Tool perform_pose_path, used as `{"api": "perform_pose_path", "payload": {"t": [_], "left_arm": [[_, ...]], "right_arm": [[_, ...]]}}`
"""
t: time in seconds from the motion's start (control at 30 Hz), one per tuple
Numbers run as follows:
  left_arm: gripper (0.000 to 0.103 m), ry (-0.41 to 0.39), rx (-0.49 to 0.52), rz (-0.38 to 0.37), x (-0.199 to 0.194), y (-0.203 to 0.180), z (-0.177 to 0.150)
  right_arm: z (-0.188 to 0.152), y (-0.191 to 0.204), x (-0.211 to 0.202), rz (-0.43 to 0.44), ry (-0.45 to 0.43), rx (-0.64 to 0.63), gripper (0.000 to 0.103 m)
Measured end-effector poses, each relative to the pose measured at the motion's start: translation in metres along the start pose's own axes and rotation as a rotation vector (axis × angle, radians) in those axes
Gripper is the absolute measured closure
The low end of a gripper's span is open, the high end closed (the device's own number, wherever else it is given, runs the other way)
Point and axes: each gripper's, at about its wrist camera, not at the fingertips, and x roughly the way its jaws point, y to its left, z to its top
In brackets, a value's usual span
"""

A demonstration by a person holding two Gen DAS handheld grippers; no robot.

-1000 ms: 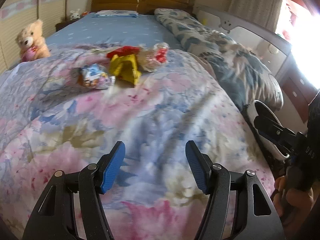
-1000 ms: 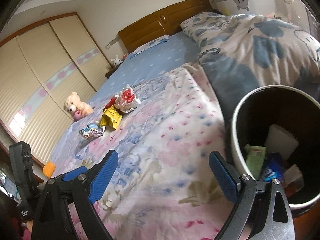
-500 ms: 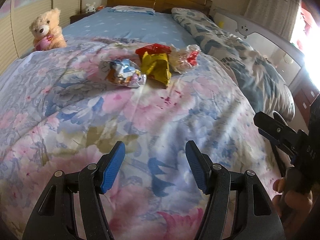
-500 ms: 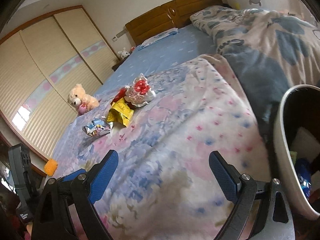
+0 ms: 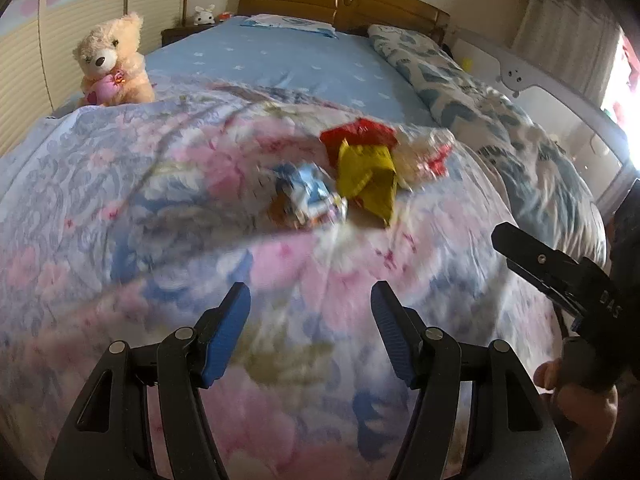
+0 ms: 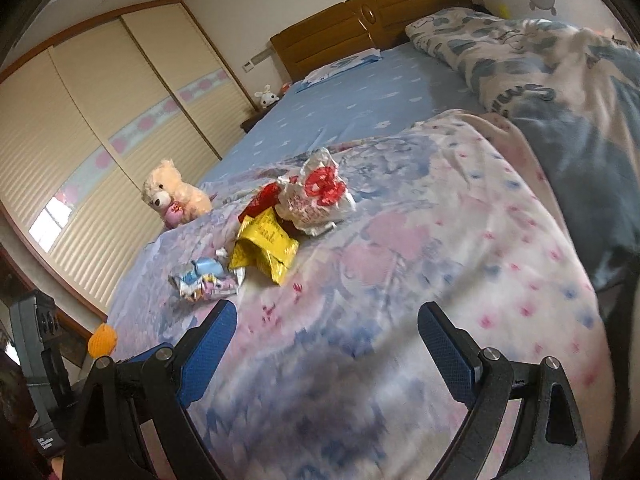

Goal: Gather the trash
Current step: 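Move both open tools back toward the remaining wrappers on the bed, then grasp the foil wrapper with the left tool while the right tool grasps the white-red wrapper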

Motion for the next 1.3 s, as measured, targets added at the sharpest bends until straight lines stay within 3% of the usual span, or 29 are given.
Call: {"api": "perform_pose_path", "payload": {"t": [0.3,0.6,0.67,0.73,0.8,0.9,1.3], "left_arm": [[0.039,-0.022,-0.034,0.000,0.016,0.010,0.031],[0.043,-0.014,-0.042,-0.001,0.036,0.014,0.042],[0.057,-0.003,-0.036,-0.016,0.041,0.015,0.041],[0.062,-0.006,-0.034,-0.028,0.042,0.015,0.040],[0.068,-0.017,-0.023,-0.032,0.040,0.014,0.040],[0.073,-0.035,-0.002,-0.032,0.035,0.011,0.039],[0.074,-0.066,0.003,-0.096,-0.005,0.003,0.016]], "right_arm": [[0.032,0.002,0.039,0.004,-0.005,0.026,0.010],[0.059,-0.008,0.076,0.022,-0.009,0.098,0.011],[0.061,-0.010,0.085,0.020,0.000,0.108,0.015],[0.061,-0.012,0.092,0.023,0.017,0.112,0.037],[0.060,-0.012,0.096,0.034,0.033,0.113,0.051],[0.059,-0.009,0.089,0.021,0.014,0.089,0.058],[0.029,-0.019,0.027,0.029,-0.013,0.099,0.059]]}}
